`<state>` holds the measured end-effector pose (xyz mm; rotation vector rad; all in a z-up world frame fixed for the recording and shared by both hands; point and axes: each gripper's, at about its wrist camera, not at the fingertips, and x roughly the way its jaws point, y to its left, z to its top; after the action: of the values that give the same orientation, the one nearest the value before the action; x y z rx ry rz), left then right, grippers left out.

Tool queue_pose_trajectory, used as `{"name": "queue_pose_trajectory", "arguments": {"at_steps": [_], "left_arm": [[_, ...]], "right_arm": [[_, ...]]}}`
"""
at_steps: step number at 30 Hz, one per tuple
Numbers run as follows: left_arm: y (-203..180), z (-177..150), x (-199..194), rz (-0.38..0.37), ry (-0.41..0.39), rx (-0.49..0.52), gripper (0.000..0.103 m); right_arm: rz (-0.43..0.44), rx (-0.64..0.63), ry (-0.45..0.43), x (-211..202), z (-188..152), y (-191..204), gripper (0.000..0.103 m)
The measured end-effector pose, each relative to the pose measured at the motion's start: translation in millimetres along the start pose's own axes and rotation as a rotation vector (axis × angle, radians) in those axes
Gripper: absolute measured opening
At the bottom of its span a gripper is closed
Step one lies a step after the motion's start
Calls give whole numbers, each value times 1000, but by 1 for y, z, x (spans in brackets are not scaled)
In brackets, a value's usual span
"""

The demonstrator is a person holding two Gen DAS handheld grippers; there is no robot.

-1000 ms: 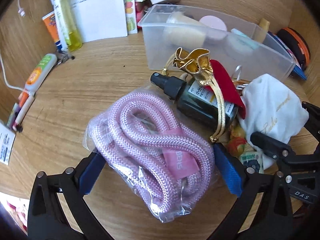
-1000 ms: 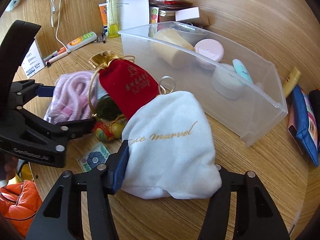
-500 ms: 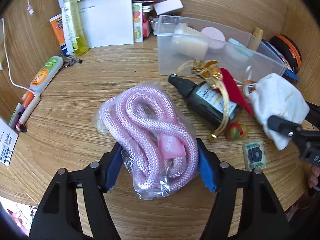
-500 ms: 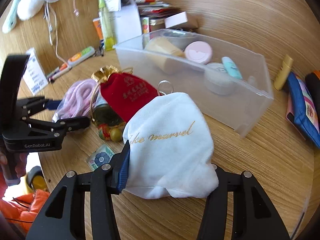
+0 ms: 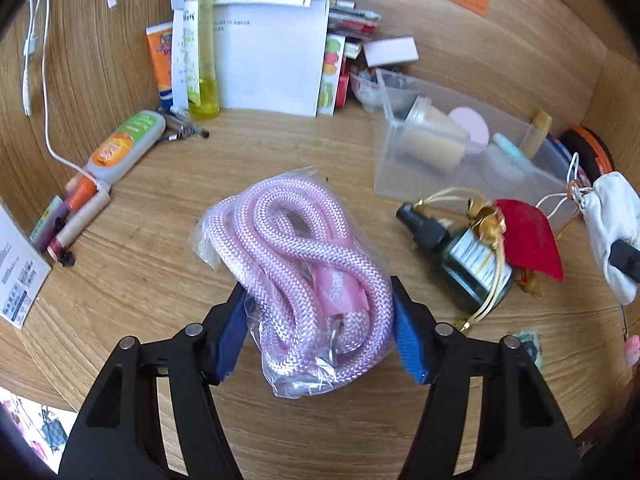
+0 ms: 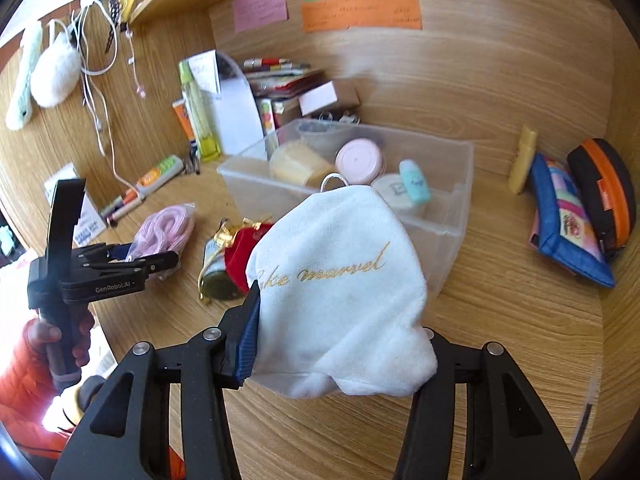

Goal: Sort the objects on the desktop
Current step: 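Lift the bagged pink rope with left while right lifts the white pouch, then carry the bagged rope with left while right carries white pouch over clear box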

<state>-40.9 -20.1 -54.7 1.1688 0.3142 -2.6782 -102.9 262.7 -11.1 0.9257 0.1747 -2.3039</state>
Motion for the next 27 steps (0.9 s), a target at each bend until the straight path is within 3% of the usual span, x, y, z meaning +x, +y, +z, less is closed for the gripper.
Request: {"name": "queue_pose_trajectory", "arguments": {"at_steps": [11, 27], "left_arm": [[-6, 24, -20, -72, -70, 9, 64], [-44, 65, -31, -177, -103, 83, 64]], "right_arm": [[-75, -73, 34, -2, 13, 7, 47], [-135, -40, 26, 5, 33, -15, 47]]}}
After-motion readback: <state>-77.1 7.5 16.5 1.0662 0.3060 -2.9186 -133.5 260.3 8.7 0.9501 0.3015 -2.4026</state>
